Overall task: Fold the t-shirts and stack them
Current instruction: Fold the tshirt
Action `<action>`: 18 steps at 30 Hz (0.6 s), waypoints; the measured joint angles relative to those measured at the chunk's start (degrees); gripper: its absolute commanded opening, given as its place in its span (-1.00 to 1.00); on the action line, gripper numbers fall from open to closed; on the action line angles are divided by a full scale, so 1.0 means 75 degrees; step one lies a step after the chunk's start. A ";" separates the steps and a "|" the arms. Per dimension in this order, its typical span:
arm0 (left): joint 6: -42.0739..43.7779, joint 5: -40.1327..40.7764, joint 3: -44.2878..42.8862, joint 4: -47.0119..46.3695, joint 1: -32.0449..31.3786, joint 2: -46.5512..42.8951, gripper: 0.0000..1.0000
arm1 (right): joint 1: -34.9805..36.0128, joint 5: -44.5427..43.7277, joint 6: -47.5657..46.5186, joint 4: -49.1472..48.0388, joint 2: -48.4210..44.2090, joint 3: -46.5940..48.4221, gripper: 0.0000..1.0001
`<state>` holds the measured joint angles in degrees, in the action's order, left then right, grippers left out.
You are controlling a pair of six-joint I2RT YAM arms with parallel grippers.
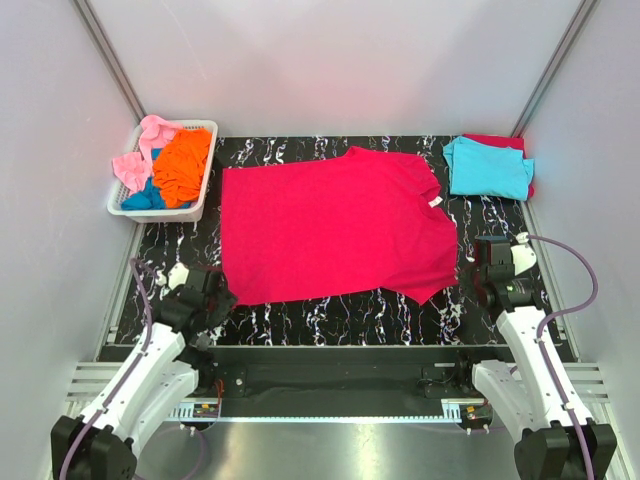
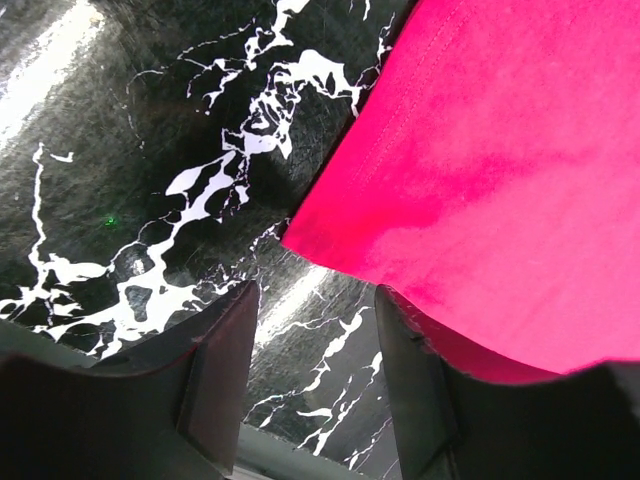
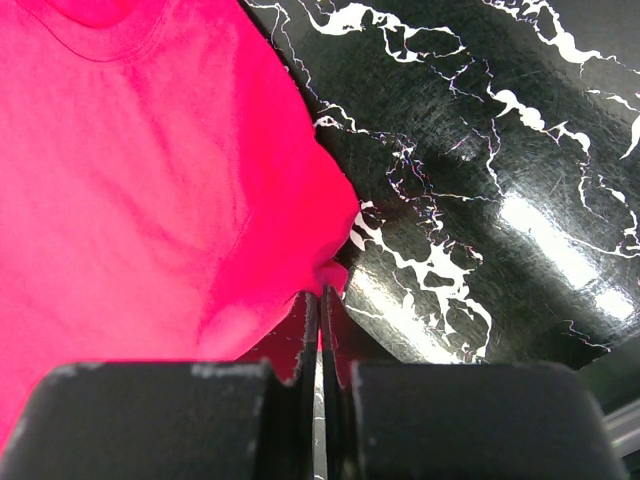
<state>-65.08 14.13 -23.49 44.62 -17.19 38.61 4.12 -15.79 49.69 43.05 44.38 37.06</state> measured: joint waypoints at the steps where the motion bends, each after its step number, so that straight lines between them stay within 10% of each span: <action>1: -0.0015 -0.0003 0.0000 -0.0038 0.0000 0.0061 0.01 | 0.0000 0.0000 -0.0003 0.0000 0.0003 0.0000 -1.00; 18: -0.0073 -0.0017 0.0000 -0.0431 0.0000 0.1119 -0.08 | 0.0000 0.0000 -0.0035 -0.0050 0.0050 -0.0006 -1.00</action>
<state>-65.63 14.00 -23.49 41.39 -17.19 47.00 4.12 -15.79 49.43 42.68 44.75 37.01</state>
